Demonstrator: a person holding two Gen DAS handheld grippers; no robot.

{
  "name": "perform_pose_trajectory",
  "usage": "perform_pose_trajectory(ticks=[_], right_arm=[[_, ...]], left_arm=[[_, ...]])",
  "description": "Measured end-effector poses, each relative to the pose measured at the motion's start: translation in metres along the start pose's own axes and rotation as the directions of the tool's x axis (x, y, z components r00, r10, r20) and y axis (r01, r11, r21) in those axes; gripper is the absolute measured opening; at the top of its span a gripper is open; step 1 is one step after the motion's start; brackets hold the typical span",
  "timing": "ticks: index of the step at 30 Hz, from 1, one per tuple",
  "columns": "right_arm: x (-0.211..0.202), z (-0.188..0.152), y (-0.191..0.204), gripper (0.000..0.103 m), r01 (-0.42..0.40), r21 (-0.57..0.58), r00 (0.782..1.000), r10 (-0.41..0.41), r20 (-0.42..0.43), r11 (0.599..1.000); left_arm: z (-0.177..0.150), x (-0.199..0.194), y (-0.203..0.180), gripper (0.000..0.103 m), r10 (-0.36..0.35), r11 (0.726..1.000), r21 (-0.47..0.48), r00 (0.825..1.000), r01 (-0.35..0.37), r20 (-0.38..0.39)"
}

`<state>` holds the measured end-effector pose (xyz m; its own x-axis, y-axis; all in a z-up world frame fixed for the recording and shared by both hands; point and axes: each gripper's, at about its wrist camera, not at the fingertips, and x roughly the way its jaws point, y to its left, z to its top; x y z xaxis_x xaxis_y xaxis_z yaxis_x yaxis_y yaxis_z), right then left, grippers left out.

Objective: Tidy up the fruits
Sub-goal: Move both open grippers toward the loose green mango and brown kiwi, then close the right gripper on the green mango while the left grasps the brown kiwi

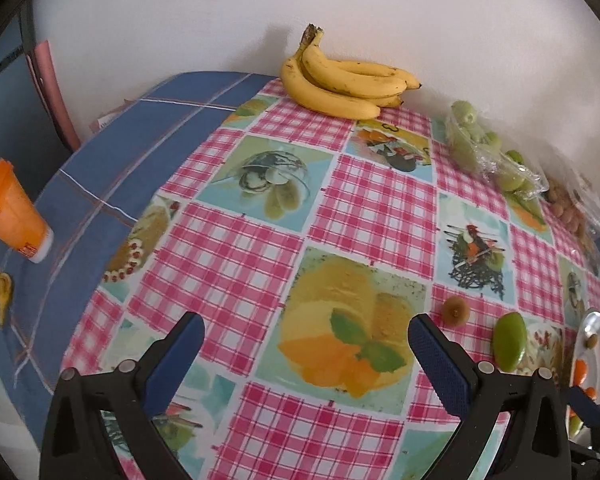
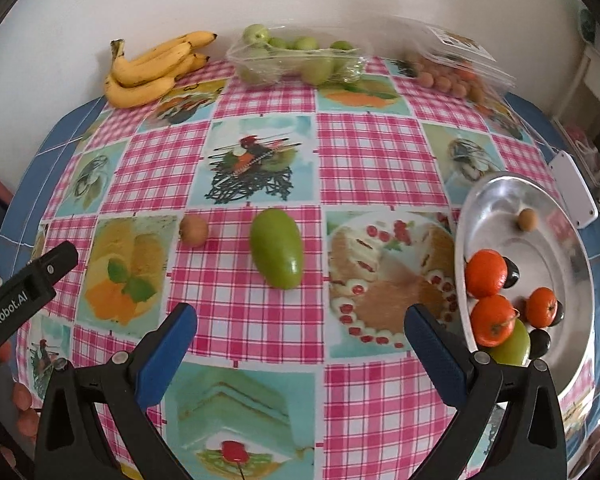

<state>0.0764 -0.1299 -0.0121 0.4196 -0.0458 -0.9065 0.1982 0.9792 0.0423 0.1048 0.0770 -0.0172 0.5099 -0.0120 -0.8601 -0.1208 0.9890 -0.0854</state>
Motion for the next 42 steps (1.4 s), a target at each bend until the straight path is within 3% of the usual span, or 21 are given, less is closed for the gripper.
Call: perform_pose_trajectory(ticks=[9, 21, 28, 33, 42], right_arm=[[0.004, 0.005, -0.001, 0.103, -0.031, 0.004, 0.999, 0.031, 0.043, 1.0], [0.017, 0.013, -0.006, 0.103, -0.005, 0.012, 0.998, 0.005, 0.063, 1.0], [0.029, 0.016, -0.009, 0.102, -0.025, 0.031, 0.998, 0.023, 0.06, 0.999], [0.034, 0.018, -0.007, 0.082, -0.035, 0.021, 0.997, 0.034, 0.065, 0.999], [0.044, 0.02, 0.0, 0.065, -0.06, -0.016, 0.997, 0.061, 0.043, 0.998]], left_arm=[[0.0, 0.004, -0.007, 0.103, -0.075, 0.997, 0.008, 0.997, 0.075, 0.017], [0.001, 0.023, -0.028, 0.103, -0.099, 0.994, 0.047, 0.993, 0.102, -0.056], [0.006, 0.034, -0.043, 0.092, -0.184, 0.98, 0.057, 0.978, 0.19, -0.094], [0.007, 0.045, -0.058, 0.082, -0.24, 0.966, 0.063, 0.962, 0.25, -0.131], [0.006, 0.06, -0.071, 0.059, -0.299, 0.947, 0.069, 0.939, 0.315, -0.171]])
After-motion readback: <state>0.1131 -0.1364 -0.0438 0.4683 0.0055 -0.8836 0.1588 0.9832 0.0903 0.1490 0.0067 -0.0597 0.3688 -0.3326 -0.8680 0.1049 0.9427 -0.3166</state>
